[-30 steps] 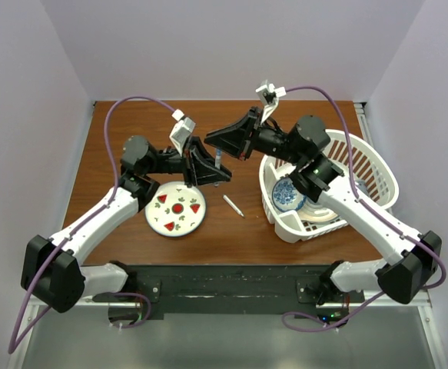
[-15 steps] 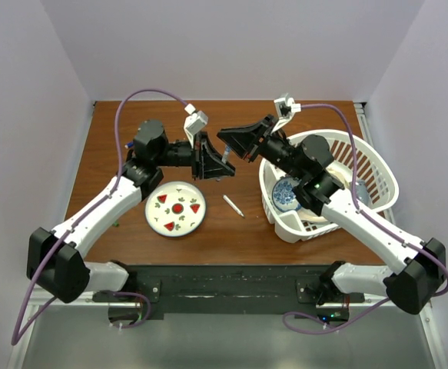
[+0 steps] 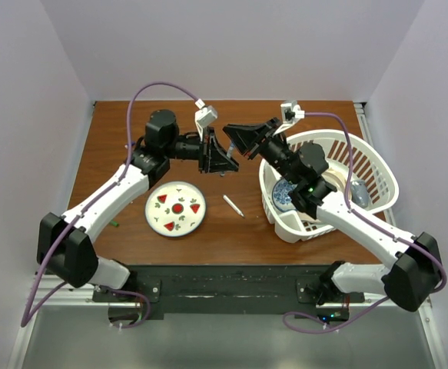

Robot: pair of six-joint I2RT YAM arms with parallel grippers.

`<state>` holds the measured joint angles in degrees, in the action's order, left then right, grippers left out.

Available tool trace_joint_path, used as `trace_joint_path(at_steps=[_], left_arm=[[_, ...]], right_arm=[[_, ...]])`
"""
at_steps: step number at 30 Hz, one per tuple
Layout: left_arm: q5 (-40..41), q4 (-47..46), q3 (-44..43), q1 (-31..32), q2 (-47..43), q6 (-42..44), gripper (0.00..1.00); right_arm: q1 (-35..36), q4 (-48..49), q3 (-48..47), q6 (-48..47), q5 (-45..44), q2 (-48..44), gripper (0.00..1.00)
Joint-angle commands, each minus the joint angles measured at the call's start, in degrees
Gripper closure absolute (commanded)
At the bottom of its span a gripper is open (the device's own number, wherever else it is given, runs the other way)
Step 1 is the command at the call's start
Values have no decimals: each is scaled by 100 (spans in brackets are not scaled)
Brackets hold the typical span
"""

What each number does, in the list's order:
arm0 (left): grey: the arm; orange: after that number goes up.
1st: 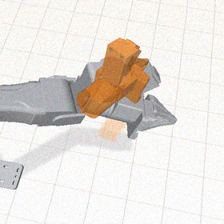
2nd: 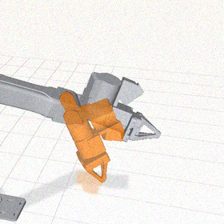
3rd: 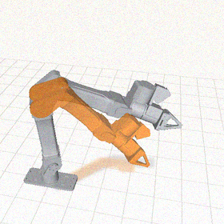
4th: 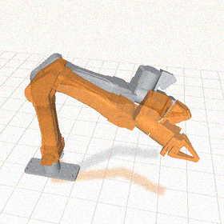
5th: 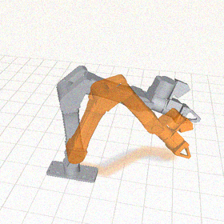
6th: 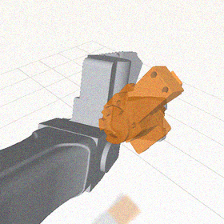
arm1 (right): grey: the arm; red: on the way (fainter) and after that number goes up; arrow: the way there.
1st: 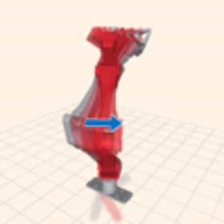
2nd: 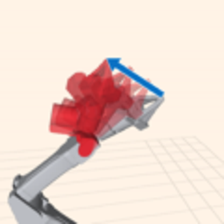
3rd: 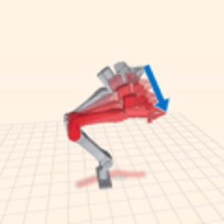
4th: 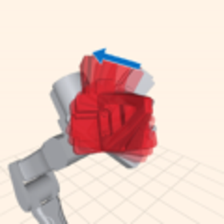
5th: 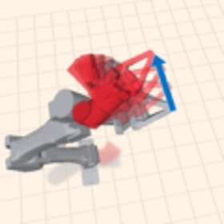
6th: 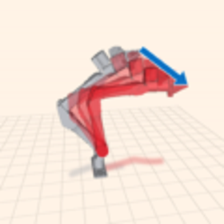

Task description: Insert the pens into the pen caps

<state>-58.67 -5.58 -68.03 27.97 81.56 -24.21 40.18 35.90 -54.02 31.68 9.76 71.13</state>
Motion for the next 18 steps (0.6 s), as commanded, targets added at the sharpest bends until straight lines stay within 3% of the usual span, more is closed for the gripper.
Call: trace_joint_path(at_steps=[1,8,11,18], left_arm=[[2211,-1841,-1116,-221,9,-163,100],[2545,-1253,-1878,-221,237,407,100],[2589,-1234,-2205,-221,456,426,100],[2581,-2007,-1477,-248,378,496,100]], right_arm=[[807,-1894,717,593,2179,331,100],[930,-2253,805,453,1794,410,100],[930,-1860,981,672,1854,410,100],[930,-1876,902,708,1775,524,100]])
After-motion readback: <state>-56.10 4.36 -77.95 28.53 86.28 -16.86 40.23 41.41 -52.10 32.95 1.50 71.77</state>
